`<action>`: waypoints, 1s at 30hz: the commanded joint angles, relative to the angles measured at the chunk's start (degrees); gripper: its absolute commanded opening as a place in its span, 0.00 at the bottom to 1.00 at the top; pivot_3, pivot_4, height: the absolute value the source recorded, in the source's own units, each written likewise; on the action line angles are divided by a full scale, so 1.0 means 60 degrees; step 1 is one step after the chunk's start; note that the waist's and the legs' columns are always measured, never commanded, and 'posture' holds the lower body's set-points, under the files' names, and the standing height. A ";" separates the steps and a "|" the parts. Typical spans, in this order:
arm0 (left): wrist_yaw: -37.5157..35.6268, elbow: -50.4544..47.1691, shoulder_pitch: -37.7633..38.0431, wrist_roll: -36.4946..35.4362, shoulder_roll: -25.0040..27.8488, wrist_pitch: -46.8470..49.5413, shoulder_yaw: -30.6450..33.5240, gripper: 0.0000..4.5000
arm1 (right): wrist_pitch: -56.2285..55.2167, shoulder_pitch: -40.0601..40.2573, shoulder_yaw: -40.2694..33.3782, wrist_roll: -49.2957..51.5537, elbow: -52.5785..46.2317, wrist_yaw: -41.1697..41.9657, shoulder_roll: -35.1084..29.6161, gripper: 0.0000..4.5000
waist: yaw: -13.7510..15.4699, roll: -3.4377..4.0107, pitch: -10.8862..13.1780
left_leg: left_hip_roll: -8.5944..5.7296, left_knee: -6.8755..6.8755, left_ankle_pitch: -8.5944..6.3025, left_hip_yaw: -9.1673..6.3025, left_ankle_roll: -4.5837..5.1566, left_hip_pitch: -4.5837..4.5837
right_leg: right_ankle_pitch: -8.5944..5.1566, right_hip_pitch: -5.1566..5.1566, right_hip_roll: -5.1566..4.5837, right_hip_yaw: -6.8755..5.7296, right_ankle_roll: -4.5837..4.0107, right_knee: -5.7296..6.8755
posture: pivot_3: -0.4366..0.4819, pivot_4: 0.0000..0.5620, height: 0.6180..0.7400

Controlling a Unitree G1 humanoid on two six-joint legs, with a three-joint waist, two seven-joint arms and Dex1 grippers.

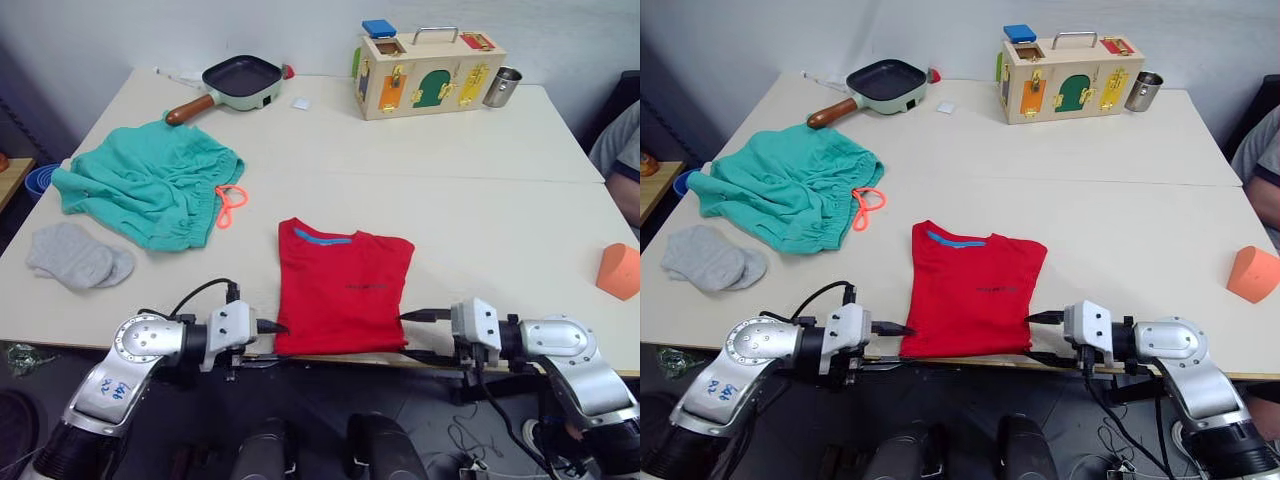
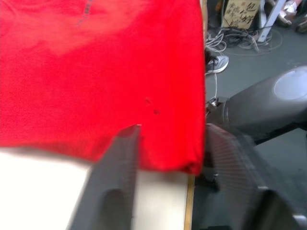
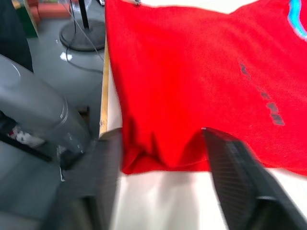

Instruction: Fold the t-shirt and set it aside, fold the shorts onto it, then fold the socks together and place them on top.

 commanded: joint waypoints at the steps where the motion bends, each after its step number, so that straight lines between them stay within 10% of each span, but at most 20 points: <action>1: -0.0872 -0.0494 0.0025 -0.1917 0.0521 0.0924 0.1171 0.59 | 0.1952 -0.0540 -0.0838 0.2275 -0.1088 0.0428 -0.0505 0.60 | -0.0039 0.0004 0.0002 | 0.0002 0.0000 0.0000 -0.0003 0.0000 0.0000 | -0.0001 -0.0001 -0.0003 0.0000 -0.0002 0.0000 | 0.48 0.27 1.00; 9: -0.0226 0.0206 -0.1817 -0.2126 -0.0681 0.1394 0.0355 0.15 | 0.1129 -0.2002 0.0866 0.0267 -0.0200 -0.0137 0.1030 0.01 | 0.0151 0.0002 0.0001 | -0.0003 -0.0007 -0.0005 -0.0011 -0.0009 0.0005 | -0.0006 0.0003 -0.0003 -0.0009 -0.0010 -0.0002 | 0.48 0.27 1.00; 11: -0.0157 0.0644 -0.2189 -0.1561 -0.1045 0.1119 -0.0166 0.01 | 0.0617 -0.2161 0.1190 -0.0318 0.0205 -0.0326 0.1482 0.00 | 0.0196 0.0003 0.0000 | -0.0011 0.0005 -0.0003 0.0005 -0.0005 -0.0004 | -0.0004 0.0000 0.0007 -0.0008 -0.0006 0.0003 | 0.48 0.27 1.00; 21: 0.0887 0.2369 -0.2571 0.0666 -0.2641 0.0537 -0.2172 0.00 | -0.2049 -0.2309 0.1980 -0.2704 0.2616 -0.1184 0.2617 0.00 | 0.0189 0.0003 -0.0002 | -0.0007 0.0020 0.0003 0.0027 0.0004 -0.0012 | -0.0002 -0.0010 0.0026 0.0001 -0.0003 0.0007 | 0.48 0.27 1.00; 30: 0.0249 0.2054 -0.1986 0.0888 -0.1799 0.0881 -0.2468 0.00 | -0.1121 -0.3372 0.0873 -0.1948 0.4228 -0.2119 0.3459 0.00 | -0.0015 0.0008 -0.0006 | 0.0002 0.0018 0.0009 0.0020 -0.0003 0.0007 | -0.0003 0.0000 0.0022 0.0007 -0.0005 0.0021 | 0.48 0.27 1.00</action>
